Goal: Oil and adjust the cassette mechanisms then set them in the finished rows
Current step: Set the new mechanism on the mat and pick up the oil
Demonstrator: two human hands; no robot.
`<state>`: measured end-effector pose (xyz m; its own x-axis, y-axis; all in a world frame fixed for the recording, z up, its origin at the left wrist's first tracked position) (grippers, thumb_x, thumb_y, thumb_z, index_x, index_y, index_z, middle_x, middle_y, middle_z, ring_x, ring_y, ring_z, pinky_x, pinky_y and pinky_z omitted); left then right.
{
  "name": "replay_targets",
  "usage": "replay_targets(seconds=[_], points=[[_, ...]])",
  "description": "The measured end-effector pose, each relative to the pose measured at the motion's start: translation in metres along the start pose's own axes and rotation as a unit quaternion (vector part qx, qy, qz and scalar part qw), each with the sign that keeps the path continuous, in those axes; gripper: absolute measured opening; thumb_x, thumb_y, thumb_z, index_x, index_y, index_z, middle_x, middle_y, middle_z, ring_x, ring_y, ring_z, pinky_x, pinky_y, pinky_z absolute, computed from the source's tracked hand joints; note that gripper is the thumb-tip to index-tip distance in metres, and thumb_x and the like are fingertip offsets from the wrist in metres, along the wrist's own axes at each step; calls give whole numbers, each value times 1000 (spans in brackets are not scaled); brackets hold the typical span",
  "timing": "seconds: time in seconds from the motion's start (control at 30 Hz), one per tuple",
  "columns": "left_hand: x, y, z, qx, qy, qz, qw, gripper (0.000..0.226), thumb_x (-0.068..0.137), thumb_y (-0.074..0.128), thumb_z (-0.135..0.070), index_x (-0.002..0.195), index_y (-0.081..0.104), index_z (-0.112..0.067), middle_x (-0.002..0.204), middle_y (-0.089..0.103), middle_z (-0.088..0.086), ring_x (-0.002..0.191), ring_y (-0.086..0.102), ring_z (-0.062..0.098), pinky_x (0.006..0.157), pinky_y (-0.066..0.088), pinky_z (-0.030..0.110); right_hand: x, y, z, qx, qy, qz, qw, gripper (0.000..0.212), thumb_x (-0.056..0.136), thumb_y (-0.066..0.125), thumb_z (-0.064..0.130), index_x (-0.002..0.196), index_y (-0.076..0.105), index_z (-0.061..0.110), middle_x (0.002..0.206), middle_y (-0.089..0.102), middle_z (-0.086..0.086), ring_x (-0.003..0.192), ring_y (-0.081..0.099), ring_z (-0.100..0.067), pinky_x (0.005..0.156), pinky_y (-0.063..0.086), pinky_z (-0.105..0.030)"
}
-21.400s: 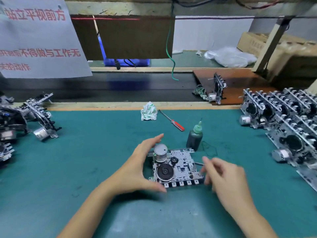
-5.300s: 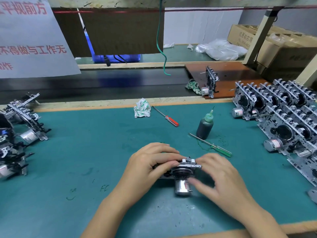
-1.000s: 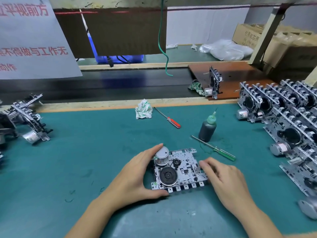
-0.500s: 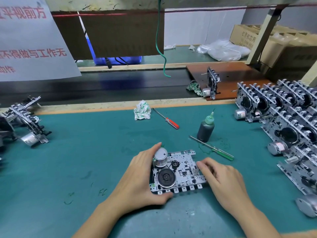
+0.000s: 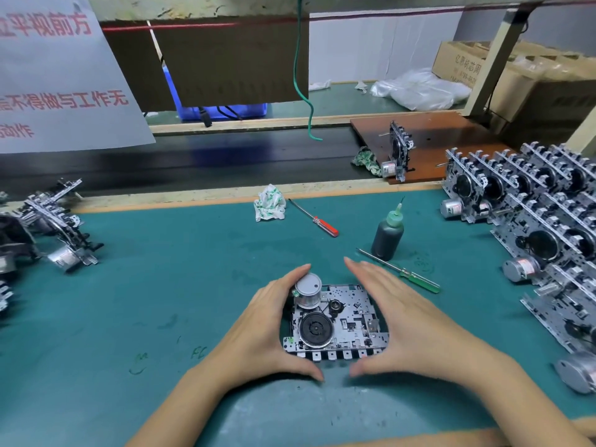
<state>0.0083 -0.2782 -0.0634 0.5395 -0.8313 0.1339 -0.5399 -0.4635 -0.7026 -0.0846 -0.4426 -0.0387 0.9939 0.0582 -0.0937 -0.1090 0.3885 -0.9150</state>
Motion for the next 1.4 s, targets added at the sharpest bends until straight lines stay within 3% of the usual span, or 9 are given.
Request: replay_targets(seconds=[0.2,0.43,0.6,0.67,0.8,0.93,1.1,1.23,1.4], points=[[-1,2,-5,25,35,-4,999,121,48,82,-67,137,0,-63,137,14,-50,127,24,-19,102,18,2,19,0,7,-120,-12,42,992,128,52,69,76,150,7,21,145,25,8,138,18,-11,111,12,-18],[-2,6,2,-23,25,5,999,133,42,85,-64,140,-5,-60,144,10,-43,137,18,-11,110,19,10,19,2,11,-117,-23,37,992,123,54,73,66,149,9,21,141,28,10,132,25,-10,106,28,-24],[6,-1,12,-201,-41,-21,979,117,57,77,-62,147,7,-34,152,23,-18,129,35,-12,104,31,11,21,-3,12,-52,-51,-14,997,94,59,72,52,141,30,31,134,43,19,122,38,-1,100,31,-17],[10,-7,17,-387,-91,-39,917,86,79,53,-67,143,27,-17,151,35,0,117,49,-13,100,34,10,23,-5,9,81,-23,-18,996,92,57,78,49,138,37,34,129,48,26,118,43,7,99,33,-15],[15,-2,10,-535,-109,42,837,120,56,48,-92,119,57,10,114,57,21,92,60,24,85,48,32,28,5,30,538,-44,100,836,78,59,82,32,125,53,3,118,66,3,109,61,-11,98,47,-30],[22,19,-2,-676,-148,97,716,135,41,58,-93,136,46,3,110,44,8,84,39,24,80,33,32,28,21,46,658,-85,182,725,83,62,79,56,119,48,4,116,66,1,110,60,-13,97,46,-28],[22,9,-12,-766,-84,100,630,108,67,62,-75,141,40,1,144,43,20,133,42,33,105,38,47,33,13,11,503,13,-60,862,3,70,80,25,70,77,26,76,73,11,73,64,2,73,47,-14],[18,9,0,-777,-94,75,617,96,73,67,-65,138,43,2,145,37,28,133,37,43,110,33,53,11,-22,-34,155,187,-403,883,24,85,67,29,64,62,19,61,61,8,66,57,-20,61,40,-34],[19,21,6,-763,-155,81,622,96,73,59,-72,133,50,4,143,37,30,126,45,46,111,27,56,11,-10,-64,-64,324,-263,907,27,87,63,35,107,56,17,106,56,-1,104,46,-24,80,36,-35]])
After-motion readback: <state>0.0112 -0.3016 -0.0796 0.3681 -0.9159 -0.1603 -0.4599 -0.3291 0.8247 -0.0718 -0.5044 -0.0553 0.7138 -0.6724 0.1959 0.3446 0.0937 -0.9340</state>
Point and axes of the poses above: each hand's wrist, its own x-axis towards the middle knuckle, its own y-axis out of the palm, z = x × y, the point moved 5 cm from there along x, towards the middle knuckle
